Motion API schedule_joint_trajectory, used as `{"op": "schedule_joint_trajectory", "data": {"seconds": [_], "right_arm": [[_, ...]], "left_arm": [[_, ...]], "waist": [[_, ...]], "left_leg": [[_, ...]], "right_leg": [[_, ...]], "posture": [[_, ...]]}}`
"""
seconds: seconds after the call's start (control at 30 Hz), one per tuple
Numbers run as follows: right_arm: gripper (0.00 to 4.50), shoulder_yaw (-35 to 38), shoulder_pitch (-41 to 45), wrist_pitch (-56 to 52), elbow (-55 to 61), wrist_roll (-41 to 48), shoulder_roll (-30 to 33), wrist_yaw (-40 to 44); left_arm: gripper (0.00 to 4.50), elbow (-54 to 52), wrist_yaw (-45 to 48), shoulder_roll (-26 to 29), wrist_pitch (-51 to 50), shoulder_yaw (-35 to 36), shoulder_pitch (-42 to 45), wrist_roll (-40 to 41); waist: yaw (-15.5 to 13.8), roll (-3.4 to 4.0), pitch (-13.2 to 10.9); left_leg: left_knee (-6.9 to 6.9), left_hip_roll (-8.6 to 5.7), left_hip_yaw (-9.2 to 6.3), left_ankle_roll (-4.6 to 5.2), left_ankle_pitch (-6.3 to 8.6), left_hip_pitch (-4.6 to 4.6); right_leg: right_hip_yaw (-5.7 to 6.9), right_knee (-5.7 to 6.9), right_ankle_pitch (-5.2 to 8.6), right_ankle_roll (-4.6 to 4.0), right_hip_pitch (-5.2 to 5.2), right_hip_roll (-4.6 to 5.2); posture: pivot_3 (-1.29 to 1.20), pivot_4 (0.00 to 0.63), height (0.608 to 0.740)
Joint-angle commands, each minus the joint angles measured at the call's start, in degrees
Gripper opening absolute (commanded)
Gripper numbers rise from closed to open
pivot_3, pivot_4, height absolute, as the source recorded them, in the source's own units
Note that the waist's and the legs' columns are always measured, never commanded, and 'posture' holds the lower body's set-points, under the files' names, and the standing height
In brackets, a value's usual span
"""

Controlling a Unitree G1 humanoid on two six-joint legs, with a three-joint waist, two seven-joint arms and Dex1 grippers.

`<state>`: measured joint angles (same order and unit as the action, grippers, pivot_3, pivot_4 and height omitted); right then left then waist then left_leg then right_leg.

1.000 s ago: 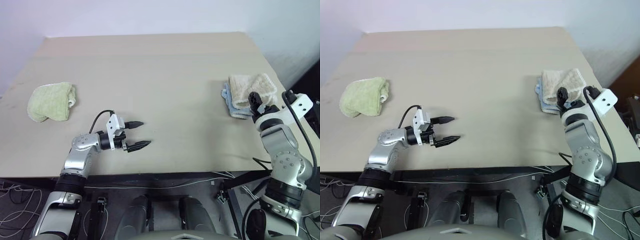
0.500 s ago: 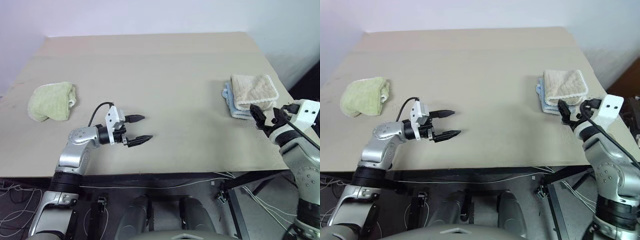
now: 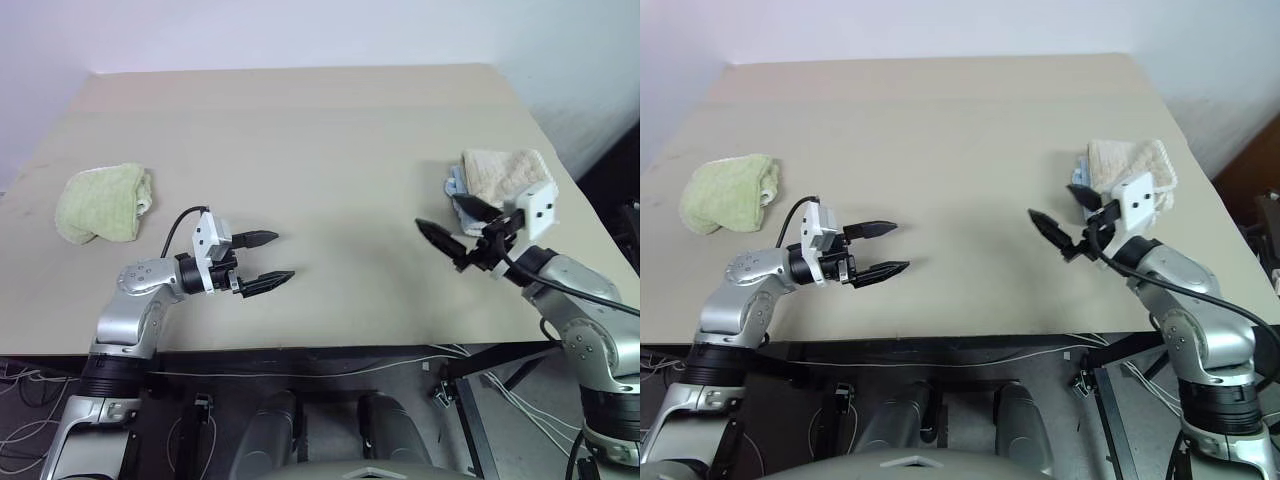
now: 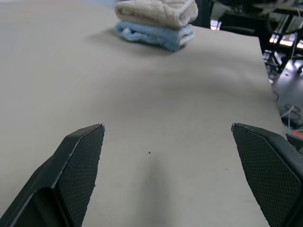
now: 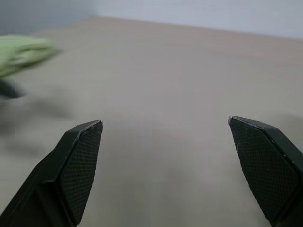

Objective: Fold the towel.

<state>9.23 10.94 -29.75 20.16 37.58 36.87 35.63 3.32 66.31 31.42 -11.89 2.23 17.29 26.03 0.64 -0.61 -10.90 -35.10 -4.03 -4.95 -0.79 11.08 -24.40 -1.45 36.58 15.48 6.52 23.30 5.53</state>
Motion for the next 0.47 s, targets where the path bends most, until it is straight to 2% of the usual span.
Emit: {"op": "schedule_joint_trajectory", "data": {"seconds": [0.03, 0.27, 0.47], "right_arm": [[4.49, -2.2, 2.6, -0.6, 2.0, 2.1, 0.4, 5.4], [4.49, -9.1, 10.5, -0.2, -3.5, -0.2, -0.5, 13.7], [4.49, -10.8, 14.3, 1.5, -7.6, -2.0, -2.1, 17.1]], "left_arm": [[4.50, -1.6, 0.7, 1.6, 1.2, 3.6, -2.2, 2.1], [4.50, -5.8, -1.4, 4.3, 1.0, 7.2, -8.4, 2.5], [4.50, -12.3, -5.3, 4.4, -2.0, 9.9, -13.3, 4.7]], "waist": [[0.0, 0.00, 0.0], [0.0, 0.00, 0.0], [-0.2, -0.02, 0.0]], "left_leg": [[0.01, 0.00, 0.00, 0.00, 0.00, 0.00], [0.08, 0.02, -0.03, 0.00, 0.02, -0.01], [0.09, -0.03, -0.05, 0.11, 0.11, -0.11]], "right_leg": [[0.00, -0.03, 0.00, 0.00, 0.00, 0.01], [0.00, -0.22, 0.09, -0.22, -0.04, 0.03], [0.01, -0.43, 0.07, -0.20, -0.06, 0.10]], "posture": [[0.00, 0.150, 0.740], [0.00, 0.150, 0.740], [0.00, 0.150, 0.740]]}}
